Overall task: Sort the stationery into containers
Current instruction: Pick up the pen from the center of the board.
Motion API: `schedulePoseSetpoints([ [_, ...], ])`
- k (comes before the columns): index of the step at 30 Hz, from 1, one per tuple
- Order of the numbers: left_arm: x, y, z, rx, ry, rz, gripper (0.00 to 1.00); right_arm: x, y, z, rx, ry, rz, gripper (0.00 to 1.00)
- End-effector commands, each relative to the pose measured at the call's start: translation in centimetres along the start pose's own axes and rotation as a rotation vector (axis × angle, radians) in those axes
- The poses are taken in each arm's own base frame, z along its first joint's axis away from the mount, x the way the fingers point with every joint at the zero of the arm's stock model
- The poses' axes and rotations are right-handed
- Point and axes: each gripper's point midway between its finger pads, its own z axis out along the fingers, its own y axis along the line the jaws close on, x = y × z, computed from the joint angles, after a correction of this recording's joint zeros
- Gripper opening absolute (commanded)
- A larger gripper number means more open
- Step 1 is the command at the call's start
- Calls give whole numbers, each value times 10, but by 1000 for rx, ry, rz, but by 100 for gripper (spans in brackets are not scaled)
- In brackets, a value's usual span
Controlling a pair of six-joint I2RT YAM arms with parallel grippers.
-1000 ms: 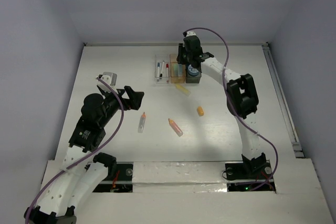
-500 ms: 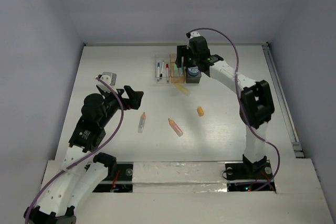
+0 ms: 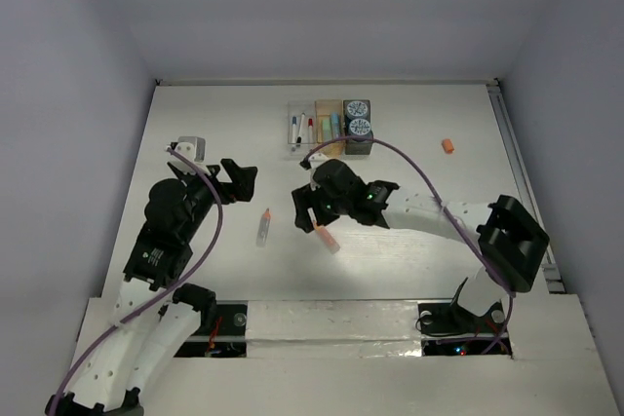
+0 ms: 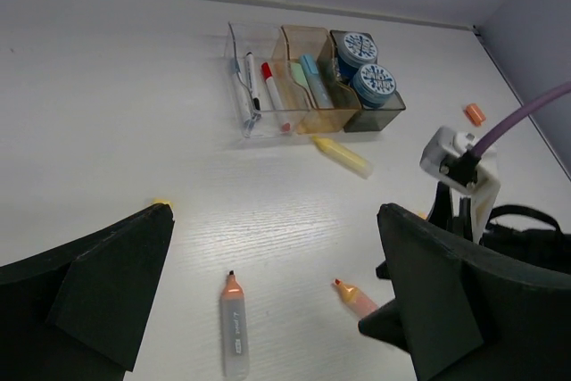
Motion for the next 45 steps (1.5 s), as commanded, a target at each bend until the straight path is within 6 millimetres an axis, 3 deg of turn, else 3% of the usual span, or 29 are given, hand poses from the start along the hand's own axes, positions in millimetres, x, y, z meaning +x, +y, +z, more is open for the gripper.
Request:
schedulePoseSetpoints([
  [1, -28, -1, -8, -12, -92, -14, 99, -8, 37, -3, -53, -42, 32, 77],
  [7, -34, 1, -14, -21, -118, -16, 99, 13, 62, 43, -34, 25, 33, 78],
  [8, -34, 1, -15, -21, -121, -18, 99, 4, 68, 48, -41, 16, 38, 79],
  [9, -35, 1, -15, -21, -125, -18, 99, 13, 64, 63, -20, 44, 35, 79],
  [12, -37, 2, -18, -29, -136, -21, 99, 7, 70, 82, 0, 48, 29, 79],
  [15, -38, 2, -19, -31, -140, -20, 99, -6, 75, 92, 15, 34, 29, 78],
  [16, -39, 2, -20, -28, -143, -20, 99, -3, 70, 100, 43, 40, 29, 77],
  [23, -41, -4, -23, -7, -151, -17, 99, 2, 72, 118, 53, 75, 40, 73],
  [27, -40, -6, -25, 2, -148, -16, 99, 19, 78, 130, 55, 124, 23, 67],
  [33, -41, -9, -27, 13, -152, -16, 99, 17, 77, 136, 110, 120, -23, 64],
  [37, -43, -4, -27, -17, -164, -18, 99, 21, 61, 140, 187, 133, -63, 62],
  [45, -45, 0, -28, -39, -170, -21, 99, 31, 49, 142, 260, 164, -119, 63],
])
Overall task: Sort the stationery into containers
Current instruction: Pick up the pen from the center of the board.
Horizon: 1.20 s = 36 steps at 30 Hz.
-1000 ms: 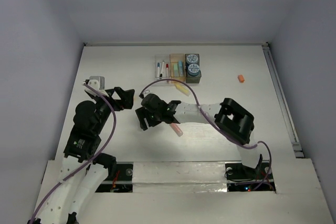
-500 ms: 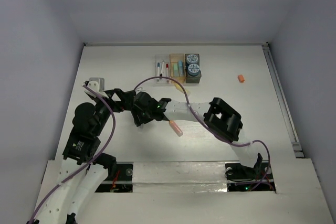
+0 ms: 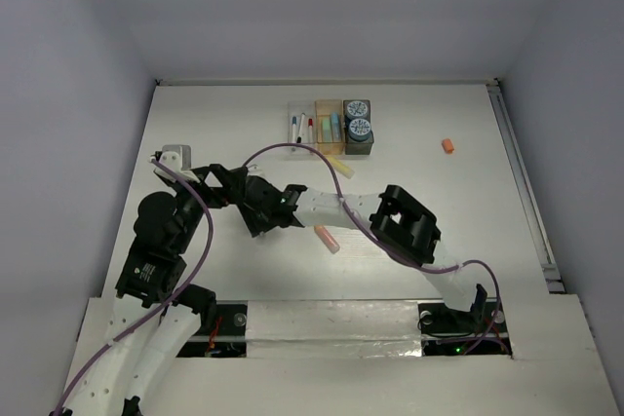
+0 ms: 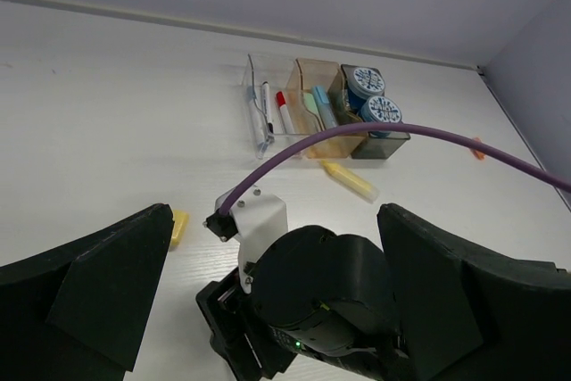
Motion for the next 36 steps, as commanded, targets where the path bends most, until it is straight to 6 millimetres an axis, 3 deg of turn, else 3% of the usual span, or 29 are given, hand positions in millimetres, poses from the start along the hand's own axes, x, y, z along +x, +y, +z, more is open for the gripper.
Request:
schedulePoseSetpoints([
  [1, -26, -5, -5, 1, -74, -12, 99, 17, -16, 8, 95, 54, -59, 60],
  [4, -27, -2, -5, -21, -77, -16, 99, 23, -15, 12, 108, 62, -65, 45],
  [6, -27, 1, -5, -35, -79, -17, 99, 26, -17, 15, 118, 68, -65, 42],
  [9, -27, 2, -5, -42, -78, -17, 99, 28, -24, 15, 151, 64, -63, 22],
  [13, -24, 2, -2, -38, -71, -21, 99, 23, -37, 10, 161, 24, -27, 7],
  [14, -22, 2, -2, -37, -65, -22, 99, 10, -40, 0, 151, -11, -7, 6],
  [16, -20, 1, 0, -35, -62, -31, 99, 3, -46, -6, 137, -55, 19, 5],
  [19, -14, -2, 4, -12, -42, -40, 99, -36, -50, -35, 80, -175, 80, 4],
  [20, -13, -5, 4, 2, -36, -42, 99, -35, -62, -38, 89, -181, 94, 4],
  [24, -2, -21, 7, 94, 10, -47, 99, -83, -74, -89, 13, -343, 162, 4],
  [29, 14, -35, 18, 175, 82, -54, 99, -124, -68, -134, -84, -499, 201, 3],
  [32, 24, -40, 23, 217, 124, -59, 84, -150, -60, -160, -148, -615, 238, 5],
  [34, 30, -44, 25, 239, 152, -64, 64, -163, -57, -172, -177, -672, 257, 5],
  [36, 32, -42, 27, 234, 160, -65, 59, -172, -55, -185, -199, -712, 269, 5],
])
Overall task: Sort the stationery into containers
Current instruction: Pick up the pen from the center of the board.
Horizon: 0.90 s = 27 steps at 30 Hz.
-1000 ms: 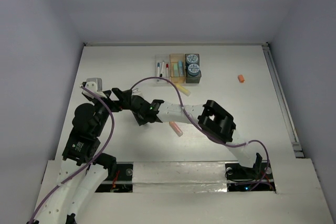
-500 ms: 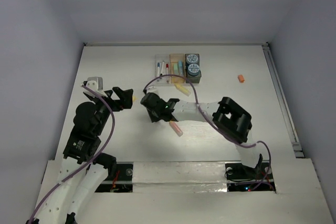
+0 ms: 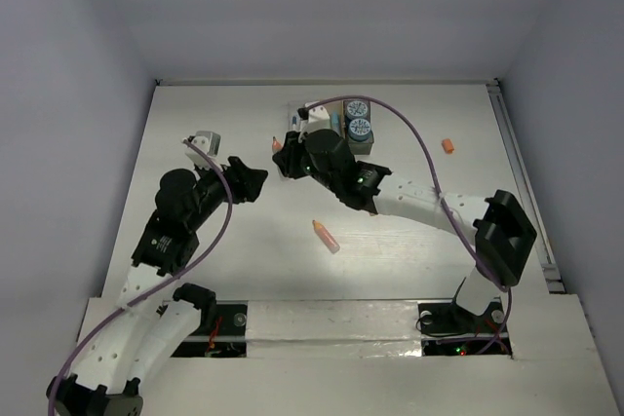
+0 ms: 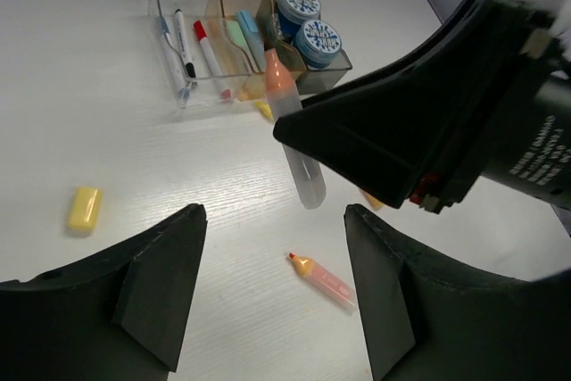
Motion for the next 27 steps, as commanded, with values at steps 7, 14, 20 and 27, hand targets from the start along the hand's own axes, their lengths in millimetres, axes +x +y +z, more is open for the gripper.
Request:
schedulePoseSetpoints([
  [7, 0, -9, 10, 85, 11, -14, 57, -49, 56, -18, -171, -189, 63, 5],
  [14, 3, -7, 13, 83, 23, -19, 44, -50, 86, -30, -264, -202, 89, 5],
  [20, 0, -5, 12, 81, 13, -18, 38, -42, 105, -34, -317, -182, 101, 6],
  [27, 1, -7, 13, 90, 16, -15, 34, -31, 122, -39, -355, -166, 96, 6],
])
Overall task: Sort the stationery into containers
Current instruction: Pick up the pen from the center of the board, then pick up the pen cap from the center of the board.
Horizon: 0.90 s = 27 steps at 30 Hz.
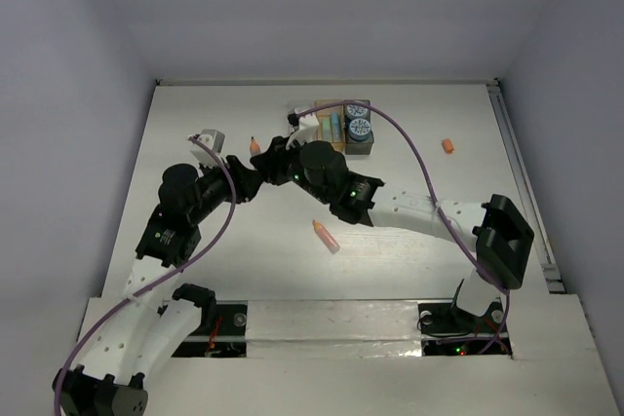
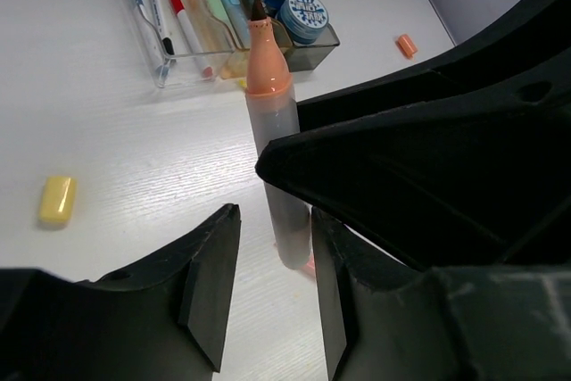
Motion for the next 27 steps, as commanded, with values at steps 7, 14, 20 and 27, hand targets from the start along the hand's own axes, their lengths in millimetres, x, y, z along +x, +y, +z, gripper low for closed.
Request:
schedulePoseSetpoints([
  [7, -19, -6, 0, 27, -72, 29, 15, -6, 50, -11, -159, -24, 58, 6],
  [14, -24, -1, -3, -3, -87, 40, 0, 2, 52, -18, -177, 12, 67, 10],
  [20, -25, -1, -6, -10, -93, 49, 0, -18, 31, -40, -163, 22, 29, 56],
  [27, -27, -4, -9, 4, -102, 62, 0, -54, -39, -85, -75, 18, 51, 64],
])
